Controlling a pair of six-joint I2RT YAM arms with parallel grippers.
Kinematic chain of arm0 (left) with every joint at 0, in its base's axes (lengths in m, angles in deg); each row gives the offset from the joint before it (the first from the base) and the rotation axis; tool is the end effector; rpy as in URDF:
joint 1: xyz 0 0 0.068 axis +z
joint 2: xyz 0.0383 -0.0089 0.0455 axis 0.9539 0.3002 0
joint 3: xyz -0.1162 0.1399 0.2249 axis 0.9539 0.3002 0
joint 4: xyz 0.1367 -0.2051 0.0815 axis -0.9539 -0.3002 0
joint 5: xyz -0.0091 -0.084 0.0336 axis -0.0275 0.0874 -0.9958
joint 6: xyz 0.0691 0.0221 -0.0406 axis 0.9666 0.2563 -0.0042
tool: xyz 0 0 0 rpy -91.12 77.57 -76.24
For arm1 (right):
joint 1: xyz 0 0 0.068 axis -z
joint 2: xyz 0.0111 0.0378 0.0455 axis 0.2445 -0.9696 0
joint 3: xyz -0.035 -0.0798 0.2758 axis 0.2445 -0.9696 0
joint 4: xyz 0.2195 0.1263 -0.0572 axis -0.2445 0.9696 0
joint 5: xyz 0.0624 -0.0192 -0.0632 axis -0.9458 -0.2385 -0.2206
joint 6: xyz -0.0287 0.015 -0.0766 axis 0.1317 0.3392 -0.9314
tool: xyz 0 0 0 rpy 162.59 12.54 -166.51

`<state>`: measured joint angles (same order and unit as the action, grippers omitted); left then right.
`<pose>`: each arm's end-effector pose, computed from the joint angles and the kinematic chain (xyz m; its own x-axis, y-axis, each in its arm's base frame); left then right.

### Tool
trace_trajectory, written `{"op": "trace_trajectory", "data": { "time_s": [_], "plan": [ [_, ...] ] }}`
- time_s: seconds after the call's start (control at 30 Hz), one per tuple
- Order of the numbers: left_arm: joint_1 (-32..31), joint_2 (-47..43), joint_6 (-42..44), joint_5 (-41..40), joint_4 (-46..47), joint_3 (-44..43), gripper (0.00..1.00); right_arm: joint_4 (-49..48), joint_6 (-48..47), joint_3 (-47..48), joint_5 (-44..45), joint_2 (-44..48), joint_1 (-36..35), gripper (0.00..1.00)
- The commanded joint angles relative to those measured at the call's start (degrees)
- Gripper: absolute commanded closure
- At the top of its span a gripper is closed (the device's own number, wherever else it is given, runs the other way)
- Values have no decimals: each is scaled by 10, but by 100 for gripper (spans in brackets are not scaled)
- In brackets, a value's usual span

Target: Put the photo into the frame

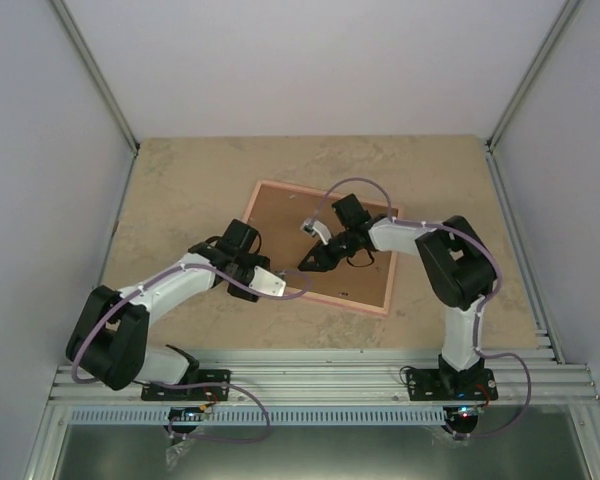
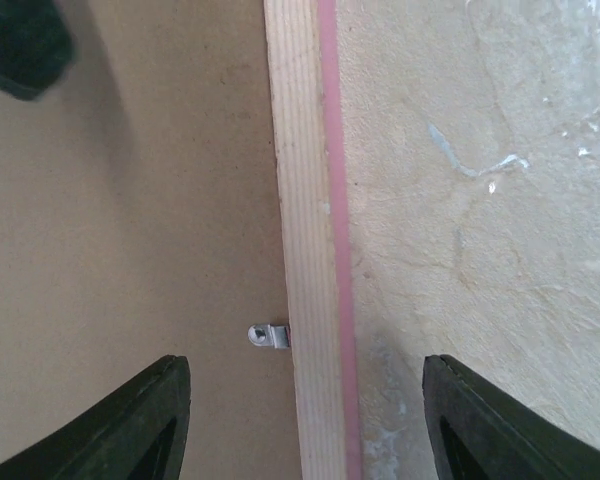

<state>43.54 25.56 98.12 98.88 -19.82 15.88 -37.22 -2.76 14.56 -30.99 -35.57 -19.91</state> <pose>0.2155 -0.1361 0.1604 0.4037 0.8810 -0.2466 0.8815 -0.3024 0.3626 0.3037 0.2708 0.1211 -0.7000 -0.5025 -0.5075 -0.6980 0.3312 0.6348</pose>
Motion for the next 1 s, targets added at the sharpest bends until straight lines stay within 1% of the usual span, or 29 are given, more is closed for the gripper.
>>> {"op": "trace_trajectory", "data": {
  "time_s": [0.0, 0.13, 0.27, 0.37, 0.47, 0.57, 0.73, 0.97],
  "plan": [
    [-18, -21, -28, 17, -5, 7, 33, 51, -40, -14, 8, 65, 21, 74],
    [-90, -15, -81, 14, 15, -21, 32, 91, -88, -75, 37, 108, 56, 74],
    [-161, 37, -180, 18, 41, -57, 31, 125, -156, -136, 82, 150, 91, 74],
    [-213, 70, -244, 3, 90, -68, 31, 149, -201, -157, 112, 165, 116, 74],
    [-247, 103, -277, -15, 126, -85, 30, 162, -240, -164, 145, 166, 142, 75],
    [-264, 140, -293, -28, 151, -102, 29, 172, -260, -165, 163, 146, 155, 76],
    [-276, 187, -310, -16, 179, -126, 30, 169, -280, -173, 183, 112, 157, 77],
    [-286, 233, -307, -3, 179, -150, 31, 178, -282, -162, 187, 100, 159, 78]
  ]
}}
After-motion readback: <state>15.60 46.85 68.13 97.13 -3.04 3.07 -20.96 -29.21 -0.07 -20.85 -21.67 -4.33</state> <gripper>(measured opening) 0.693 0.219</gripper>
